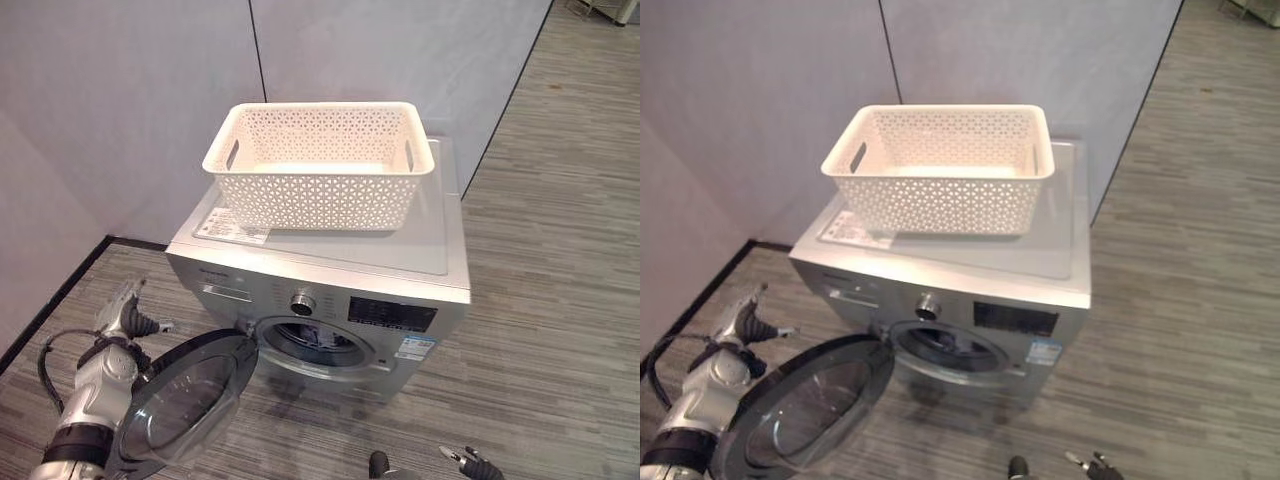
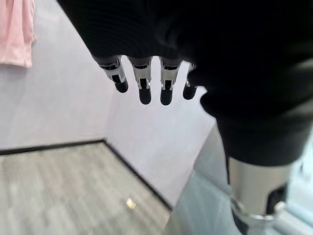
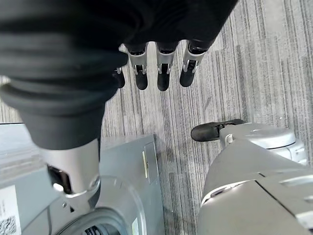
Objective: Grab the laundry basket,head to the washer,open it,put in the laundry and shut it.
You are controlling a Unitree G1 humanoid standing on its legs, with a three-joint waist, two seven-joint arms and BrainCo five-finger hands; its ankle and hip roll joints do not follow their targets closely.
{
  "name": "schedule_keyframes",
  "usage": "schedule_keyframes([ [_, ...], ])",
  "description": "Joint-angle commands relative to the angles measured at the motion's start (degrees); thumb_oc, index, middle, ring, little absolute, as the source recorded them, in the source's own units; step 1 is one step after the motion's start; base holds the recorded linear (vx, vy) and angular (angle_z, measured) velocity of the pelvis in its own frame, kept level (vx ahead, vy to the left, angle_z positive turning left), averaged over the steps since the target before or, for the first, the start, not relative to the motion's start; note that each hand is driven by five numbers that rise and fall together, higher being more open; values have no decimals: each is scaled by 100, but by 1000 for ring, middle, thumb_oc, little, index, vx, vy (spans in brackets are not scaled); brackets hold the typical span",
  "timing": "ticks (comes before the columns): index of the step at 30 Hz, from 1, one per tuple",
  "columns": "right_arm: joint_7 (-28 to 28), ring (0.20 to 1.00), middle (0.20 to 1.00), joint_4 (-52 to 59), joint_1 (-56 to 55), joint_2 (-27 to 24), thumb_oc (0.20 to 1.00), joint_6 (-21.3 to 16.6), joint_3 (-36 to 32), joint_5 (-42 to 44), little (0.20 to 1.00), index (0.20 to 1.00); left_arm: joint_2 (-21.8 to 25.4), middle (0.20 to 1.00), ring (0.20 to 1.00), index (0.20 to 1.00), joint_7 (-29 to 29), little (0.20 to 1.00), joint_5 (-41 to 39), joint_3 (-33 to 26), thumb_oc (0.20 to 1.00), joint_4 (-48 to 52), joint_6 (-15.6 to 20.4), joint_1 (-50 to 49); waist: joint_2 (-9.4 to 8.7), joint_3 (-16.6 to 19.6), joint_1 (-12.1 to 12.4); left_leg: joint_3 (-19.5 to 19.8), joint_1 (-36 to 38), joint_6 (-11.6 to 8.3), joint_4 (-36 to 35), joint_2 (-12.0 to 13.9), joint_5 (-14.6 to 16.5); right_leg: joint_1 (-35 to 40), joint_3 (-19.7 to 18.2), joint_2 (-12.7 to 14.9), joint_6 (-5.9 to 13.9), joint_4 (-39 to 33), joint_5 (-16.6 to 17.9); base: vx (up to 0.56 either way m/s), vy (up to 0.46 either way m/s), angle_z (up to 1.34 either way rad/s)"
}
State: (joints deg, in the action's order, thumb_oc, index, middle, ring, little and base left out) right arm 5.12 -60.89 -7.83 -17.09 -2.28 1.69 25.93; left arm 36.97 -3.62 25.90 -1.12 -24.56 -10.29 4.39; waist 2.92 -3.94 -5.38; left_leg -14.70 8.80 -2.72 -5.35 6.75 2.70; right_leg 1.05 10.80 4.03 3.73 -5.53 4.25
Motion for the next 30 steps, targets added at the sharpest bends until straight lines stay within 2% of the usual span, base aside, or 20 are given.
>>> schedule_keyframes([
  [1, 78, 1000, 1000, -165, 175, -31, 1000, 76, 82, -128, 1000, 1000, 477, 1000, 1000, 1000, 176, 1000, 417, -124, 1000, -595, -214, 547, -413, -18, -106, -178, 136, -147, 39, 111, 299, 103, 40, 356, 407, 53, -391, 0, 0, 0],
  [4, 105, 1000, 1000, -120, 177, -72, 1000, 132, 114, -154, 1000, 1000, 482, 1000, 1000, 1000, 323, 1000, 440, -44, 1000, -913, -328, 639, -435, -77, -120, -182, 66, -151, 35, 136, 279, 38, 35, 334, 391, 53, -387, -24, -13, 0],
  [5, 126, 1000, 1000, -29, 242, -115, 1000, 178, 173, -136, 1000, 1000, 347, 1000, 1000, 1000, 292, 1000, 369, -77, 1000, -1351, -412, 520, -470, -235, -123, -197, -45, -155, 44, 180, 270, -67, 2, 299, 379, 53, -379, -71, -31, -1],
  [8, 128, 1000, 1000, 179, 312, -170, 1000, 162, 224, -49, 1000, 1000, 157, 1000, 1000, 1000, 88, 1000, 80, -64, 1000, -1927, -367, 519, -513, -353, -147, -258, -221, -158, 50, 185, 185, -286, -72, 282, 367, 53, -305, -108, -20, -13],
  [10, 83, 1000, 1000, 399, 336, -293, 1000, 90, 298, -62, 1000, 1000, -19, 1000, 1000, 1000, -219, 1000, -564, 94, 1000, -3298, -71, 838, -520, -424, -237, -323, -344, -178, 74, 206, 138, -451, -153, 257, 378, 53, -243, -79, 12, -15],
  [11, 28, 1000, 1000, 394, 425, -426, 1000, -1, 333, -32, 1000, 1000, -101, 1000, 1000, 1000, -314, 1000, -1105, 244, 1000, -4263, 189, 1162, -518, -440, -314, -357, -427, -194, 88, 203, 92, -579, -220, 244, 393, 53, -179, -61, 38, -19],
  [12, -9, 1000, 1000, 424, 470, -594, 1000, -46, 332, -29, 1000, 1000, -169, 1000, 1000, 1000, -232, 1000, -1527, 394, 1000, -4886, 348, 1406, -513, -453, -375, -386, -513, -198, 129, 213, 71, -692, -272, 225, 401, 53, -132, -43, 35, -22],
  [14, -24, 1000, 1000, 432, 487, -676, 1000, -57, 312, -46, 1000, 1000, -233, 1000, 1000, 1000, -144, 1000, -1718, 420, 1000, -5066, 395, 1454, -500, -456, -395, -394, -557, -199, 144, 221, 58, -740, -287, 216, 400, 53, -114, -15, 33, -22],
  [15, -50, 1000, 1000, 352, 589, -809, 1000, -79, 242, -79, 1000, 1000, -424, 1000, 1000, 1000, 47, 1000, -2055, 460, 1000, -5267, 454, 1434, -465, -495, -419, -385, -636, -194, 174, 223, 33, -824, -301, 208, 396, 53, -85, -12, 36, -16],
  [17, -76, 1000, 1000, 325, 633, -858, 1000, -95, 215, -95, 1000, 1000, -543, 1000, 1000, 1000, 114, 1000, -2213, 463, 1000, -5304, 486, 1390, -441, -508, -423, -369, -661, -193, 183, 223, 23, -855, -311, 202, 390, 53, -77, -8, 27, -6],
  [18, -113, 1000, 1000, 211, 735, -943, 1000, -128, 167, -119, 1000, 1000, -894, 1000, 1000, 1000, 299, 1000, -2405, 557, 1000, -5290, 557, 1244, -386, -532, -424, -351, -699, -193, 189, 218, 4, -890, -305, 204, 376, 53, -78, -1, 23, -6],
  [19, -113, 1000, 1000, 210, 735, -944, 1000, -128, 166, -119, 1000, 1000, -895, 1000, 1000, 1000, 298, 1000, -2405, 557, 1000, -5291, 557, 1244, -384, -531, -424, -351, -701, -193, 189, 218, 4, -891, -305, 203, 376, 53, -78, 5, 20, -6],
  [21, -104, 1000, 1000, 77, 868, -1105, 1000, -170, 31, -164, 1000, 1000, -1324, 1000, 1000, 1000, 531, 1000, -2377, 889, 1000, -4953, 637, 924, -285, -549, -398, -321, -750, -195, 224, 212, 0, -898, -295, 213, 356, 53, -88, 0, 0, 0],
  [22, -104, 1000, 1000, 77, 868, -1105, 1000, -170, 31, -164, 1000, 1000, -1324, 1000, 1000, 1000, 531, 1000, -2377, 889, 1000, -4953, 637, 924, -285, -549, -398, -321, -750, -195, 224, 212, 0, -898, -295, 213, 356, 53, -88, 42, -5, 6],
  [24, -88, 1000, 1000, 102, 866, -1127, 1000, -197, -92, -147, 1000, 1000, -1524, 1000, 1000, 1000, 762, 1000, -2467, 1097, 1000, -4148, 684, 396, -202, -543, -359, -286, -734, -188, 239, 208, 8, -855, -282, 221, 335, 53, -108, 76, -23, 6],
  [25, -69, 1000, 1000, 178, 818, -1108, 1000, -242, -210, -128, 1000, 1000, -1600, 1000, 1000, 1000, 1075, 1000, -2531, 1346, 1000, -3141, 712, -244, -111, -511, -317, -260, -667, -186, 237, 217, 23, -776, -258, 211, 315, 58, -168, 91, -33, 1],
  [26, -69, 1000, 1000, 180, 813, -1107, 1000, -242, -209, -128, 1000, 1000, -1597, 1000, 1000, 1000, 1078, 1000, -2531, 1346, 1000, -3130, 705, -254, -111, -507, -317, -260, -665, -186, 236, 218, 23, -775, -258, 210, 315, 57, -168, 113, -43, 0],
  [30, -24, 1000, 1000, 153, 828, -1109, 1000, -255, -340, -55, 1000, 1000, -1539, 1000, 1000, 1000, 1636, 1000, -2772, 1784, 1000, -1878, 643, -1139, 23, -402, -249, -249, -455, -196, 198, 251, 37, -543, -210, 183, 277, 53, -272, 102, -57, 15],
])
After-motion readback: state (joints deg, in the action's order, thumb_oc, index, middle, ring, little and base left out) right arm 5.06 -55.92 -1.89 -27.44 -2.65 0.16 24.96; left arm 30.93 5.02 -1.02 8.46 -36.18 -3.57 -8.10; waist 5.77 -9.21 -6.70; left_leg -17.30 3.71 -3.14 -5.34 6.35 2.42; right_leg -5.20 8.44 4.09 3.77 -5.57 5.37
